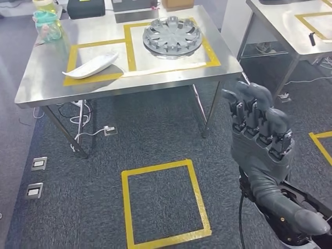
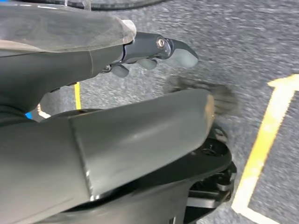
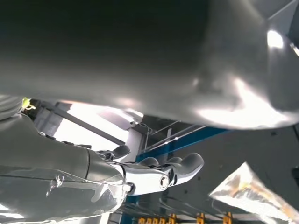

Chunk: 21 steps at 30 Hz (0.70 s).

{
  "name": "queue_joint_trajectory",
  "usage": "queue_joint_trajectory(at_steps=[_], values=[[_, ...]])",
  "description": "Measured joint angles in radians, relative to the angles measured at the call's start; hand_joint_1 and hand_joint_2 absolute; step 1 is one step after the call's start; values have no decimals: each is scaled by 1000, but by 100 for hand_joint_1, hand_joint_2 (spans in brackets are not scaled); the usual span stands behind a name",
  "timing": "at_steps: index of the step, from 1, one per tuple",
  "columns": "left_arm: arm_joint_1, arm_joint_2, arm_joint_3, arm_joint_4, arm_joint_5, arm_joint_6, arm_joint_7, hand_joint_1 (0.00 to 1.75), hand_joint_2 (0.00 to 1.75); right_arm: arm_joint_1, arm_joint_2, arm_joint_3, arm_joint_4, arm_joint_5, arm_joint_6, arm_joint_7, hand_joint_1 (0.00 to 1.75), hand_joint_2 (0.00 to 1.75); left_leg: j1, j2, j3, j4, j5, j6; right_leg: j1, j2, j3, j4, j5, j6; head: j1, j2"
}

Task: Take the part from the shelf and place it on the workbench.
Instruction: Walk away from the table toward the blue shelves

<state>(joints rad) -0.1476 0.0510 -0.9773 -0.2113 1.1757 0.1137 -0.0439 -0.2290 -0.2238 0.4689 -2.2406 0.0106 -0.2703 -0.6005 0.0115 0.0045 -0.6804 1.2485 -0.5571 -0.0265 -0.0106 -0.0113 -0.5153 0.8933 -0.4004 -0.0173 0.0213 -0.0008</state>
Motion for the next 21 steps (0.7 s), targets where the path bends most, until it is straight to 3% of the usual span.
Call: queue_joint_trajectory(at_steps=[1,3,5,6,7,9,10,11,13,14,15,16,18,20,21], values=[[0,0,0,0,0,0,0,0,0,1,0,0,-1,1,0,0,0,0,3,0,19,7,31,-3,-1,0,-19,5,14,3,-2,0],[-1,1,0,0,1,0,0,0,0,4,-1,-1,-6,5,-2,2,0,0,8,0,107,-85,87,-6,-3,0,-55,17,36,11,-3,0],[-3,1,0,0,4,0,-1,0,0,6,-4,-3,-14,16,-6,5,0,0,7,-1,220,-251,72,0,-2,-1,-79,31,53,22,-3,0],[-3,1,0,0,6,0,-2,0,0,7,-6,-3,-19,22,-8,7,0,0,4,-2,252,-308,56,6,-1,-2,-86,33,62,28,-2,0],[-3,2,0,0,8,0,-4,0,0,9,-8,-4,-23,27,-10,9,0,0,0,-3,265,-339,47,15,-1,-3,-91,33,73,35,-1,0],[3,1,1,0,15,0,-6,0,0,19,-15,-8,-28,33,-18,17,0,0,0,0,250,-342,61,34,-4,-2,-99,34,78,47,0,0],[6,0,1,0,18,1,-7,0,0,26,-19,-12,-31,35,-22,21,0,0,1,3,239,-342,72,44,-6,0,-108,53,50,52,1,0],[11,0,1,0,20,2,-8,0,0,34,-22,-17,-34,36,-27,24,0,0,3,6,225,-344,85,51,-8,2,-120,94,0,57,4,0],[16,0,1,0,22,3,-9,0,0,47,-29,-26,-41,36,-32,31,0,0,1,11,194,-342,111,59,-9,5,-148,232,-120,64,12,0],[18,-1,1,0,23,3,-10,0,0,54,-32,-30,-43,37,-34,35,0,0,-1,12,177,-341,124,59,-9,5,-155,300,-152,66,15,0],[19,-2,1,0,22,3,-10,0,0,62,-35,-34,-46,40,-36,40,0,0,-1,12,160,-339,137,58,-9,6,-151,347,-156,68,18,0],[20,-3,1,0,22,3,-10,0,0,70,-38,-37,-49,44,-38,45,0,0,-1,12,142,-336,149,56,-9,6,-132,361,-136,69,21,0],[22,-4,1,0,22,2,-10,0,0,81,-43,-44,-57,51,-41,51,0,0,-1,12,108,-327,169,49,-10,6,-43,279,-78,68,28,0],[23,-4,1,0,21,2,-10,0,0,87,-48,-50,-68,54,-43,53,0,0,-4,9,86,-316,186,38,-7,8,75,113,-86,62,37,0],[23,-4,1,0,21,2,-10,0,0,92,-50,-53,-73,56,-45,54,0,0,-5,9,82,-314,195,32,-4,10,108,53,-103,56,38,0]])
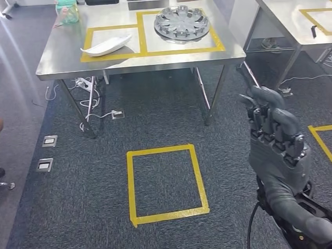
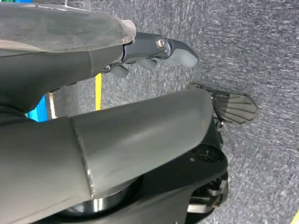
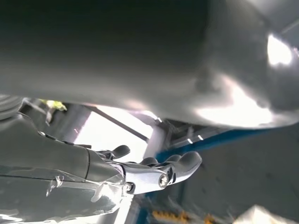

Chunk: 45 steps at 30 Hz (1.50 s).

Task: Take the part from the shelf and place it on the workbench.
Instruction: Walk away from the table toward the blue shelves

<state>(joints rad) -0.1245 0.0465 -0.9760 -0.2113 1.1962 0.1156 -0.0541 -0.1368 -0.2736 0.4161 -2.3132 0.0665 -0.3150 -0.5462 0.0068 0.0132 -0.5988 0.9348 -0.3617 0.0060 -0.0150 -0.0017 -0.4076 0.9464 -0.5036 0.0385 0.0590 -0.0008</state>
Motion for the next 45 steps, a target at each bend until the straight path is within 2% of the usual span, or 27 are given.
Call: queue_joint_trajectory(at_steps=[1,3,4,5,7,8,9,10,11,12,13,15,16,18,19,20,21,23,24,25,26,28,29,30,31,35,45], values=[[0,0,0,0,-1,0,0,0,0,7,-2,-3,-5,1,-2,1,0,0,-1,-1,-3,-1,10,-7,3,1,15,-37,-14,-8,0,0],[1,0,0,0,-1,1,0,0,0,21,-6,-8,-12,2,-6,3,0,0,2,-2,-10,0,19,-19,4,-2,-2,-46,-5,-26,-7,0],[2,0,0,0,0,2,-2,0,0,26,-7,-10,-15,2,-7,4,0,0,3,-3,-20,17,-4,-24,3,-4,-13,-46,5,-37,-11,0],[3,0,0,0,1,4,-5,0,0,31,-8,-13,-17,2,-8,4,0,0,4,-4,-35,53,-47,-27,1,-6,-27,-48,16,-46,-17,0],[2,-2,0,0,3,11,-14,0,0,41,-9,-17,-24,2,-10,3,0,0,5,-5,-74,178,-160,-31,3,-7,-58,-48,39,-57,-30,0],[2,-3,0,0,3,16,-18,0,0,46,-9,-19,-27,2,-10,3,0,0,5,-6,-89,247,-192,-33,5,-7,-73,-47,50,-59,-35,0],[1,-3,0,0,2,20,-20,0,0,51,-9,-20,-29,2,-11,3,0,0,5,-6,-95,299,-195,-33,6,-7,-86,-46,62,-59,-38,0],[1,-4,0,0,2,25,-21,0,0,56,-9,-21,-30,2,-11,3,0,0,5,-6,-88,325,-175,-31,9,-7,-98,-45,73,-59,-40,0],[1,-4,0,0,1,29,-21,0,0,59,-9,-22,-31,3,-11,4,0,0,4,-6,-64,313,-142,-27,11,-7,-109,-44,83,-58,-42,0],[1,-4,0,0,1,32,-21,0,0,63,-9,-23,-33,4,-11,5,0,0,2,-6,-22,263,-111,-20,13,-6,-117,-44,93,-57,-43,0],[0,-2,0,0,0,34,-20,0,0,65,-9,-23,-36,6,-11,6,0,0,-2,-6,37,187,-96,-11,16,-6,-124,-42,101,-54,-44,0],[-1,0,0,0,-1,35,-20,0,0,68,-10,-24,-42,10,-10,6,0,0,-8,-5,136,35,-102,3,20,-7,-134,-39,114,-47,-43,0],[-3,1,0,0,-1,35,-20,0,0,69,-10,-24,-44,12,-10,6,0,0,-11,-5,161,-10,-113,7,21,-9,-138,-37,120,-42,-43,0],[-4,0,0,0,-2,35,-20,0,0,70,-11,-25,-47,14,-10,6,0,0,-6,-4,165,-42,-120,14,22,-11,-148,-31,127,-31,-42,0],[-4,-1,0,0,-2,35,-19,0,0,71,-12,-25,-48,15,-10,6,0,0,-3,-4,163,-49,-118,19,22,-9,-159,-17,115,-25,-40,0],[-2,-1,0,0,-2,36,-19,0,0,72,-14,-26,-49,16,-10,6,0,0,1,-2,159,-53,-113,24,21,-7,-175,16,90,-19,-36,0],[0,-2,0,0,-3,36,-17,0,0,73,-15,-27,-50,17,-11,7,0,0,2,-1,154,-53,-107,28,18,-5,-198,76,51,-14,-31,0],[3,-1,0,0,-5,38,-14,0,0,75,-17,-29,-51,17,-11,8,0,0,0,1,141,-51,-98,31,13,-3,-249,227,-30,-5,-25,0],[5,-1,0,0,-7,38,-12,0,0,76,-18,-30,-51,17,-11,10,0,0,-1,1,135,-48,-94,30,11,-3,-263,279,-51,-2,-23,0],[7,0,0,0,-8,38,-11,0,0,77,-18,-31,-51,18,-12,11,0,0,-1,1,129,-44,-91,29,8,-3,-256,290,-52,0,-20,0],[10,0,0,0,-10,38,-10,0,0,78,-19,-32,-52,18,-13,13,0,0,0,1,124,-40,-89,27,6,-3,-228,257,-34,2,-17,0],[13,2,0,0,-13,37,-8,0,0,79,-20,-33,-53,16,-15,14,0,0,-1,0,117,-29,-90,22,0,-3,-132,107,17,4,-11,0],[13,3,0,0,-14,37,-8,0,0,81,-20,-33,-53,15,-15,13,0,0,-3,-1,113,-22,-90,18,-1,-2,-94,40,32,1,-9,0],[12,4,0,0,-14,37,-7,0,0,84,-20,-33,-54,14,-14,11,0,0,-4,-1,109,-17,-89,12,0,-1,-72,-1,37,-3,-8,0],[12,7,0,0,-15,37,-7,0,0,88,-20,-33,-53,14,-13,8,0,0,-8,-2,102,-12,-91,11,0,0,-66,-16,32,-7,-10,0],[10,14,0,0,-19,33,-1,0,0,105,-19,-33,-52,14,-10,-16,0,0,-10,-3,90,-6,-83,32,3,2,-72,-18,38,-17,-29,0],[-34,5,0,0,-21,53,12,0,0,164,-17,-52,-48,13,-40,-56,0,0,-7,-4,90,-21,-71,1,6,0,-78,-17,43,-27,-37,0]])
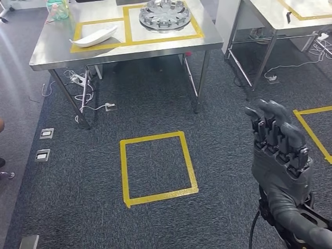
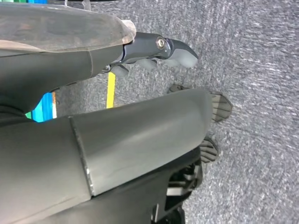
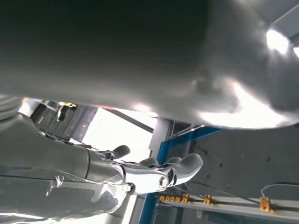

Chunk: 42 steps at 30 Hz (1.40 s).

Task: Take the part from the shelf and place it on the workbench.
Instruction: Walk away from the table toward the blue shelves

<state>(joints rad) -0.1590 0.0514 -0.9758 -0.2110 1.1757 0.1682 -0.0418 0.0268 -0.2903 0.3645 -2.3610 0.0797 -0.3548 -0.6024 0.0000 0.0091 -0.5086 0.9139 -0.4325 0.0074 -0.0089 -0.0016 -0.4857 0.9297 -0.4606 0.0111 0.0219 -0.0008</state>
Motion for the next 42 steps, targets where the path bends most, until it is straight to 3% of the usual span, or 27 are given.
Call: queue_joint_trajectory(at_steps=[15,21,42], values=[[7,2,0,0,-6,-2,-16,0,0,68,12,-39,10,-49,-42,2,0,0,-2,0,-2,1,-1,-2,-2,0,2,-4,1,1,0,0],[18,14,0,0,8,0,-38,0,0,83,25,-57,48,-106,-15,-46,0,0,-3,0,-2,1,-2,-1,-2,0,2,-5,1,1,0,0],[38,42,18,0,23,18,-62,0,0,94,48,-89,105,-129,10,-63,0,0,-3,0,-2,1,-2,-2,-2,-1,2,-5,1,1,0,0]])
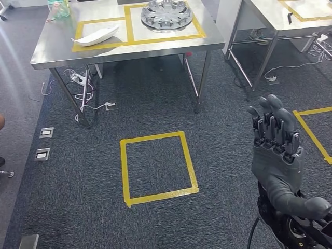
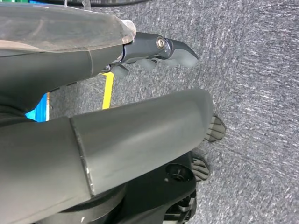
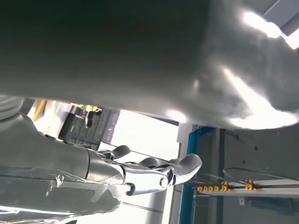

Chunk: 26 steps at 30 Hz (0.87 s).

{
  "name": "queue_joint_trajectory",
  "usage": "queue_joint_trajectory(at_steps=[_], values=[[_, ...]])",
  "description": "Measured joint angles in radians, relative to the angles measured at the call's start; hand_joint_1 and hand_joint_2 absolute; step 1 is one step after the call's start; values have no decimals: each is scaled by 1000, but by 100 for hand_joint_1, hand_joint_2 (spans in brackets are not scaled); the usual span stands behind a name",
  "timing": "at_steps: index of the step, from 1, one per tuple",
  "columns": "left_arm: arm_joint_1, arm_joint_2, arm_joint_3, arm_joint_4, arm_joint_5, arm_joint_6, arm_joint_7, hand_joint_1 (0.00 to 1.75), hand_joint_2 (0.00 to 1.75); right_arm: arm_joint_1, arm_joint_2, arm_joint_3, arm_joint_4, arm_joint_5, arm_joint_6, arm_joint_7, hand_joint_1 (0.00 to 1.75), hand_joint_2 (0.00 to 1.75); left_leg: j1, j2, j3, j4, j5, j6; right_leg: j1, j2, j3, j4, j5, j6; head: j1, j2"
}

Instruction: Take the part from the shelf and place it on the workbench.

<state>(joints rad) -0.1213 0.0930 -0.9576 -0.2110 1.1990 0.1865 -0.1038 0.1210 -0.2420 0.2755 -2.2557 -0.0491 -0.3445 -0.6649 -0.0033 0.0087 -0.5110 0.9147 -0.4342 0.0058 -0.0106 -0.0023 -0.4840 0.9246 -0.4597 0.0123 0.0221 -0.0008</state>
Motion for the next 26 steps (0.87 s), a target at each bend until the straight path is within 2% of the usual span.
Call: queue_joint_trajectory(at_steps=[7,14,19,26], values=[[0,1,4,0,0,2,12,0,0,-3,1,-13,-8,53,-22,50,0,0,0,0,0,0,0,0,0,0,0,0,0,0,0,0],[1,13,5,0,-5,13,15,0,0,20,1,-28,-20,55,-36,55,0,0,0,0,0,0,0,0,0,0,0,0,0,0,0,0],[0,23,5,0,-7,14,10,0,0,26,1,-33,-17,32,-5,38,0,0,0,0,0,0,0,0,0,0,0,0,0,0,0,0],[0,15,5,-1,2,21,9,0,0,-2,1,-28,-6,9,55,59,0,0,0,0,0,0,0,0,0,0,0,0,0,0,0,0]])
